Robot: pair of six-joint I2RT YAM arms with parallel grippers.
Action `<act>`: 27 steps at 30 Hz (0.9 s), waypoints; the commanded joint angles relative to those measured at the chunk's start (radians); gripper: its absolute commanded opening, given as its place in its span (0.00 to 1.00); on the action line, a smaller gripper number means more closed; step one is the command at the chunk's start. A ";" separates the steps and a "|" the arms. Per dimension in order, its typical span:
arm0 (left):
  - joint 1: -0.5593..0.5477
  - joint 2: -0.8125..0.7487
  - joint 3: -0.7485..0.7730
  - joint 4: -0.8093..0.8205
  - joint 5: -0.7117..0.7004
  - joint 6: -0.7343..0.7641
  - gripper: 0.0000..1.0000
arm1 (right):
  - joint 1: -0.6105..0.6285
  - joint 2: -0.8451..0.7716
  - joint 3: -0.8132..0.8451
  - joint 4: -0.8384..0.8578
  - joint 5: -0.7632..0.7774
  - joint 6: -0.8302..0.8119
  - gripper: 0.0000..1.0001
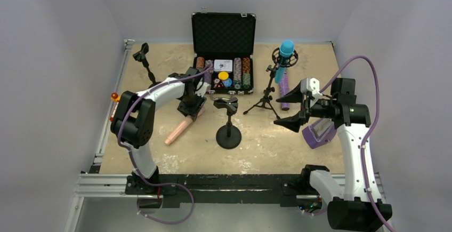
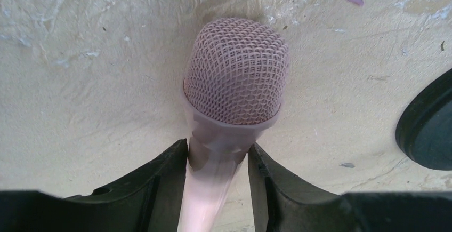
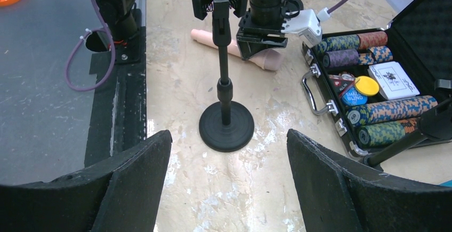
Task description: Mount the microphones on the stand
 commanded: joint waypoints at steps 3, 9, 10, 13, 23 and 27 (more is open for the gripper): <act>-0.019 -0.013 0.004 -0.022 -0.037 -0.080 0.51 | -0.007 -0.025 0.019 -0.005 -0.048 -0.010 0.83; -0.028 -0.007 0.011 -0.042 -0.035 -0.090 0.58 | -0.012 -0.029 0.017 -0.002 -0.050 -0.009 0.83; -0.030 -0.006 0.013 -0.047 -0.037 -0.090 0.61 | -0.012 -0.029 0.017 -0.002 -0.050 -0.009 0.83; -0.035 0.002 0.011 -0.054 -0.034 -0.090 0.63 | -0.013 -0.031 0.017 -0.002 -0.050 -0.009 0.83; -0.038 -0.016 -0.006 -0.029 -0.029 -0.082 0.20 | -0.018 -0.039 0.023 -0.011 -0.052 -0.009 0.83; -0.037 -0.060 -0.036 0.003 0.005 -0.085 0.00 | -0.018 -0.047 0.019 -0.014 -0.050 -0.009 0.83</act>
